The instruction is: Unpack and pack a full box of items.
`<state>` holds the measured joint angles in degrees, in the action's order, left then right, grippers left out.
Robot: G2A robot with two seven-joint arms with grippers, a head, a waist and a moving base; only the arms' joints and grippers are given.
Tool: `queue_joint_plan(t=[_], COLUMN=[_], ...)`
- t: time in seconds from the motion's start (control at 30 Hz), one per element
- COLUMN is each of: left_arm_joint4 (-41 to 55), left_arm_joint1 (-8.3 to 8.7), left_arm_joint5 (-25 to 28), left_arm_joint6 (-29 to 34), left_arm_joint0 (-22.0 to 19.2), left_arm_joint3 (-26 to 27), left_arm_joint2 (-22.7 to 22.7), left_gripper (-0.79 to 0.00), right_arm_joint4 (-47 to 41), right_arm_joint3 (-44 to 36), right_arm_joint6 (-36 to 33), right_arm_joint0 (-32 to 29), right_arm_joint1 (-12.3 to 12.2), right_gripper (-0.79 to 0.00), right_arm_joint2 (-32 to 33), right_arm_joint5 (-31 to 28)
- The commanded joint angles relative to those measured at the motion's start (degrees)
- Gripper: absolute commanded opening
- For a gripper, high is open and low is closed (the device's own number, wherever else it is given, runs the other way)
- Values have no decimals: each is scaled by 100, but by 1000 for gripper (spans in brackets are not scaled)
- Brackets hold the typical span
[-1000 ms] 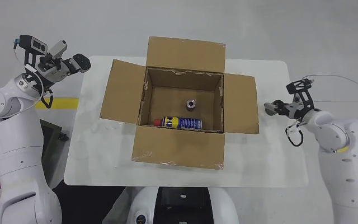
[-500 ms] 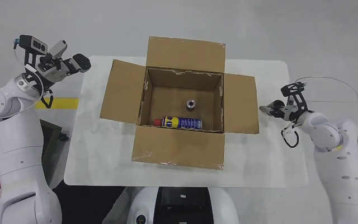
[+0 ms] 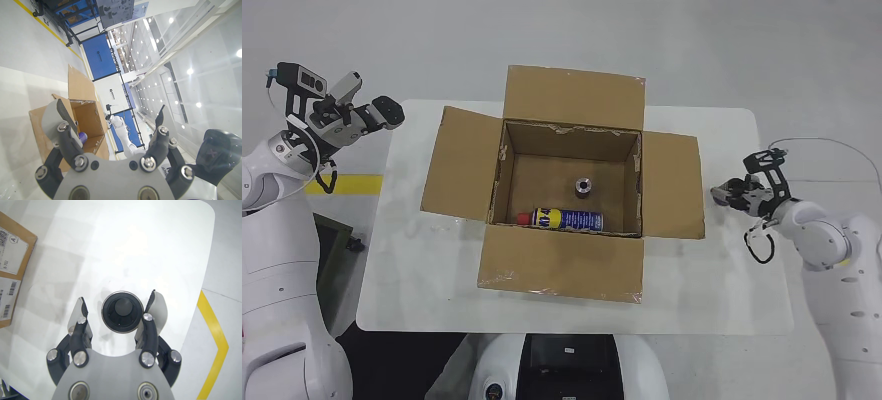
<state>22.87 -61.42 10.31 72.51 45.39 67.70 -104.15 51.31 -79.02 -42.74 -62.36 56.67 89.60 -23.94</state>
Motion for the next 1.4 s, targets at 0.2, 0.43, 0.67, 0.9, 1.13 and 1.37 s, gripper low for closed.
queue_joint_plan(t=[0.2, 0.43, 0.67, 0.9, 1.13, 1.37], left_arm_joint4=[0, 0, 0, 0, 0, 0], left_arm_joint1=[0, 0, 0, 0, 0, 0], left_arm_joint5=[0, 0, 0, 0, 0, 0], left_arm_joint6=[0, 0, 0, 0, 0, 0], left_arm_joint0=[0, 0, 0, 0, 0, 0], left_arm_joint3=[0, 0, 0, 0, 0, 0], left_arm_joint2=[0, 0, 0, 0, 0, 0], left_gripper=[0, 0, 0, 0, 0, 0], right_arm_joint4=[48, 104, 120, 112, 82, 129], right_arm_joint3=[87, 42, -282, -858, -1851, -2617], right_arm_joint6=[81, 49, 32, -14, -83, -117], right_arm_joint0=[85, 97, -69, -343, -818, -1114], right_arm_joint1=[-15, -37, -83, -134, -189, -224], right_gripper=[-419, -668, -785, -785, -785, -785], right_arm_joint2=[-74, -103, 43, 255, 626, 896], right_arm_joint5=[65, 74, 131, 169, 279, 397])
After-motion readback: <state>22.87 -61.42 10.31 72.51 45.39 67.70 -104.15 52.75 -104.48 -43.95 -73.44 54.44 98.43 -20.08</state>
